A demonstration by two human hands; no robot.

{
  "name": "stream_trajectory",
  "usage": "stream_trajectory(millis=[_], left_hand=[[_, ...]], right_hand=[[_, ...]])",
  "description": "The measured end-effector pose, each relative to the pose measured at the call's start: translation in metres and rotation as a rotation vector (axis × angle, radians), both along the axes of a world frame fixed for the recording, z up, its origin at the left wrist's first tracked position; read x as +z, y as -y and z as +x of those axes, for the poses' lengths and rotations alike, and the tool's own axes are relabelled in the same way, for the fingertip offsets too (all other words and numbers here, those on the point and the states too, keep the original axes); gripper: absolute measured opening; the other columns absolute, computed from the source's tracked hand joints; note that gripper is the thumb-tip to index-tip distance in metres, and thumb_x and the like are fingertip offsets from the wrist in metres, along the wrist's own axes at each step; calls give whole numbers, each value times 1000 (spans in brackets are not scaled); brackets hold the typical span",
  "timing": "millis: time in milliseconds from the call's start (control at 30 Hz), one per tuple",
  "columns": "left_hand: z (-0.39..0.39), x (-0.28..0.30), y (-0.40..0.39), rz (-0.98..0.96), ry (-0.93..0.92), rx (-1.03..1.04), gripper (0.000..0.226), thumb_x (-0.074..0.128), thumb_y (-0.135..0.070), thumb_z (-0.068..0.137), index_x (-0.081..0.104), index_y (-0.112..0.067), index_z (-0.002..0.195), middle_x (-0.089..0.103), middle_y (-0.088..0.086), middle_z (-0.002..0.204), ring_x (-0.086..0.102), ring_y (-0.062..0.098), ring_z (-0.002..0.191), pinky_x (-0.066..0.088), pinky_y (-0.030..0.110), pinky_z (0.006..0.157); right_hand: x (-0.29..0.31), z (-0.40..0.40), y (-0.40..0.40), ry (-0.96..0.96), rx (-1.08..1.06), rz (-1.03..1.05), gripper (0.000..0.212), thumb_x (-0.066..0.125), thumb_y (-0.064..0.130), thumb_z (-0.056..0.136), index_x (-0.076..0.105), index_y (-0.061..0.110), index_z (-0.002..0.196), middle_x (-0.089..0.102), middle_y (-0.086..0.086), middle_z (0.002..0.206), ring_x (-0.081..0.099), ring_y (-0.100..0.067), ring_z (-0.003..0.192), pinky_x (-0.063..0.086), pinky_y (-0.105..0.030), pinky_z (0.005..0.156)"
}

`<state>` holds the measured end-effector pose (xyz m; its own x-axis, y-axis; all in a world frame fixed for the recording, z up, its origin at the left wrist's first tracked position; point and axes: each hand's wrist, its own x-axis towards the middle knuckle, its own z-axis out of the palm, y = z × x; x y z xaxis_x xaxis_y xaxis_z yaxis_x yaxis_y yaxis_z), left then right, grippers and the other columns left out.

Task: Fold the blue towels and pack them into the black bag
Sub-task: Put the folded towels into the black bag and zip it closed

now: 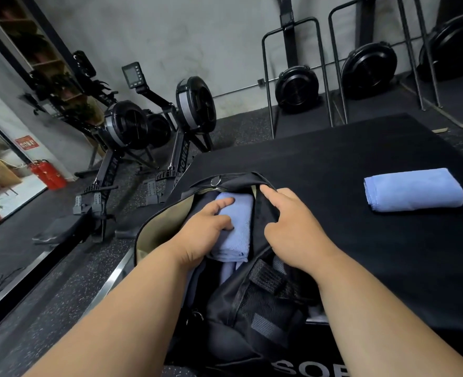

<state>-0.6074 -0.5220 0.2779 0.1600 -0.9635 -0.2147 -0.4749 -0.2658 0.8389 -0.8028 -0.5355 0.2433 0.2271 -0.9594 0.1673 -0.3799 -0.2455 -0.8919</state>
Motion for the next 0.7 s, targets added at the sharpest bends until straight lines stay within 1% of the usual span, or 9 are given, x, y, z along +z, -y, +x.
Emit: stream_trajectory(millis=[100, 167, 233, 300, 367, 467, 533, 633, 700], left_hand=[[0, -2, 7, -38, -17, -5, 72, 64, -25, 65, 63, -40, 135, 63, -20, 132, 54, -10, 118, 40, 23, 109], [1, -4, 14, -55, -34, -7, 75, 65, -25, 66, 61, -36, 140, 62, -21, 131, 53, -11, 118, 38, 22, 108], [2, -6, 21, -69, -54, 1, 73, 67, -25, 65, 63, -33, 138, 66, -21, 128, 58, -3, 121, 41, 25, 111], [3, -10, 30, -84, -63, 9, 67, 69, -24, 64, 68, -31, 131, 73, -13, 125, 64, 10, 122, 46, 34, 112], [1, -11, 37, -91, -88, -6, 58, 66, -18, 66, 72, -27, 123, 77, -5, 118, 68, 19, 117, 51, 38, 106], [2, -11, 43, -81, -218, 3, 55, 64, -8, 64, 69, -12, 119, 75, 7, 108, 68, 24, 101, 52, 39, 91], [7, -16, 46, -52, -275, -12, 59, 64, -4, 63, 69, -11, 121, 74, 9, 111, 68, 25, 101, 51, 40, 93], [11, -22, 49, -31, -140, -20, 68, 68, -3, 72, 67, -29, 134, 72, -2, 129, 68, 15, 112, 53, 28, 96], [9, -24, 49, -52, -44, -36, 70, 67, 1, 84, 59, -34, 144, 66, -10, 134, 64, 1, 111, 49, 19, 91]], right_hand=[[1, 0, 4, 27, 8, 0, 86, 50, -1, 82, 39, 31, 161, 45, 22, 127, 57, -9, 101, 51, -28, 87], [1, 1, 6, 33, 4, -2, 86, 50, -1, 82, 40, 32, 161, 46, 22, 126, 56, -7, 103, 52, -28, 89], [1, 2, 6, 38, 3, -5, 86, 50, -1, 81, 40, 32, 160, 46, 23, 124, 57, -6, 101, 52, -27, 88], [0, 2, 7, 44, -1, -8, 86, 49, -1, 81, 40, 32, 160, 46, 23, 122, 57, -6, 99, 52, -27, 86], [0, 3, 8, 55, -2, -8, 86, 49, -2, 81, 40, 32, 160, 46, 23, 121, 57, -4, 100, 53, -27, 88], [0, 3, 8, 70, 5, 4, 86, 49, -2, 83, 39, 34, 160, 46, 24, 121, 56, -3, 102, 52, -26, 88], [0, 4, 8, 81, 8, 6, 86, 49, -2, 83, 40, 34, 160, 46, 25, 120, 57, -3, 101, 51, -25, 86], [-2, 5, 9, 86, 9, 11, 86, 49, -3, 84, 40, 34, 160, 46, 25, 121, 58, -5, 94, 47, -21, 76], [-3, 6, 9, 78, 6, 10, 86, 48, -4, 84, 39, 34, 160, 46, 24, 121, 58, -8, 87, 45, -22, 71]])
